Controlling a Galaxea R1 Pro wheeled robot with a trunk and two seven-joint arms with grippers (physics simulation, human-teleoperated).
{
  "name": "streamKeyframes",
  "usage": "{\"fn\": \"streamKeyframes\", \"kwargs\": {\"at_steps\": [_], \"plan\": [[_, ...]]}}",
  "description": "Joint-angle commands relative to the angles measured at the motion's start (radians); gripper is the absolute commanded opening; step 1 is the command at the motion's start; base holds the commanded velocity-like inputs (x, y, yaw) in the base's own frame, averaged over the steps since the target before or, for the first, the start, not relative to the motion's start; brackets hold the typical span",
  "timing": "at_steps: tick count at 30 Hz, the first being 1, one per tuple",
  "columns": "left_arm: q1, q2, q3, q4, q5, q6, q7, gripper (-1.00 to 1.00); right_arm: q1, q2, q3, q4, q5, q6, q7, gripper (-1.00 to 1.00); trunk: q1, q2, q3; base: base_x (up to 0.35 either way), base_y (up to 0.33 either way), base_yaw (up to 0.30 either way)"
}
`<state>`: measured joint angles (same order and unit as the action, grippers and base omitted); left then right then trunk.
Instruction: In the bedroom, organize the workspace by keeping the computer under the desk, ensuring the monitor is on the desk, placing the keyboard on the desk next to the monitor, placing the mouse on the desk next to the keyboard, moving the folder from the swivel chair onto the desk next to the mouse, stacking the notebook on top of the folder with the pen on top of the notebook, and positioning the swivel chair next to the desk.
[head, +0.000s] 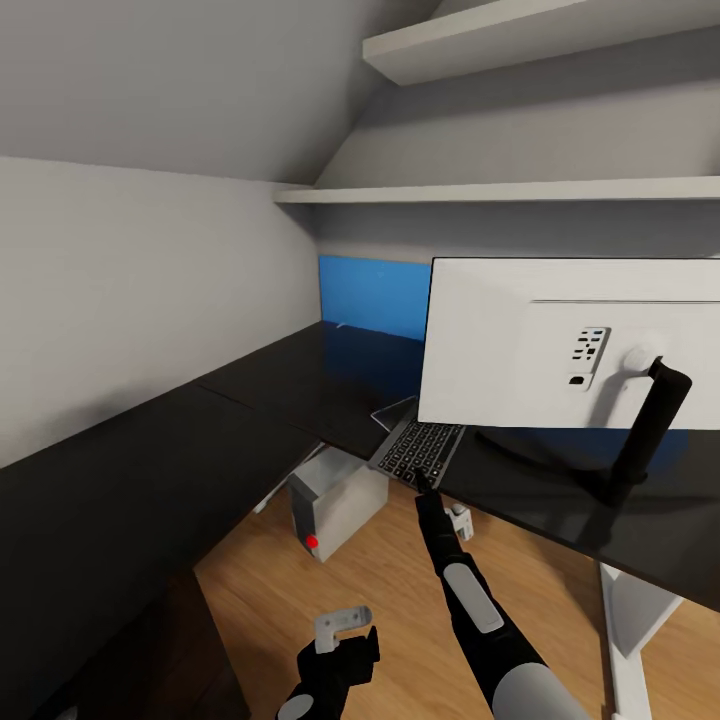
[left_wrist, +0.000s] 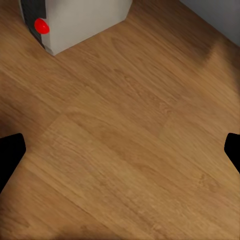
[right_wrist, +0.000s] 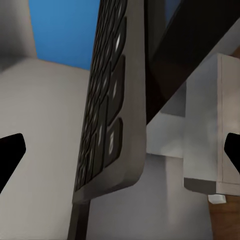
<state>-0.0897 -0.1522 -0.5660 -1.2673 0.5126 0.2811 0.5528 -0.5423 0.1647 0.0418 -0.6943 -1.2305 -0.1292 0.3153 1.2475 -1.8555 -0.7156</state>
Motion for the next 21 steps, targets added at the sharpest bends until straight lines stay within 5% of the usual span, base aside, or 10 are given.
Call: {"fn": "streamKeyframes", "kwargs": {"at_steps": [1, 4, 5, 21], "plan": [[-0.001, 0.000, -0.002, -0.001, 0.006, 0.003, 0.007, 1.00, -0.001, -0.001, 0.004, 0.001, -0.011, -0.005, 0.004, 1.00, 0.000, 0.000, -0.001, 0.000, 0.000, 0.000], [-0.001, 0.000, -0.002, -0.001, 0.006, 0.003, 0.007, 1.00, -0.001, -0.001, 0.004, 0.001, -0.011, -0.005, 0.004, 1.00, 0.000, 0.000, -0.001, 0.000, 0.000, 0.000], [-0.001, 0.000, -0.002, -0.001, 0.006, 0.003, 0.007, 1.00, -0.001, -0.001, 0.004, 0.001, -0.011, -0.005, 0.004, -1.00, 0.000, 0.000, -0.001, 0.000, 0.000, 0.000], [-0.001, 0.000, -0.002, -0.001, 0.007, 0.003, 0.009, 1.00, -0.001, -0.002, 0.003, -0.001, -0.008, -0.006, 0.008, -1.00, 0.000, 0.000, -0.001, 0.000, 0.000, 0.000]]}}
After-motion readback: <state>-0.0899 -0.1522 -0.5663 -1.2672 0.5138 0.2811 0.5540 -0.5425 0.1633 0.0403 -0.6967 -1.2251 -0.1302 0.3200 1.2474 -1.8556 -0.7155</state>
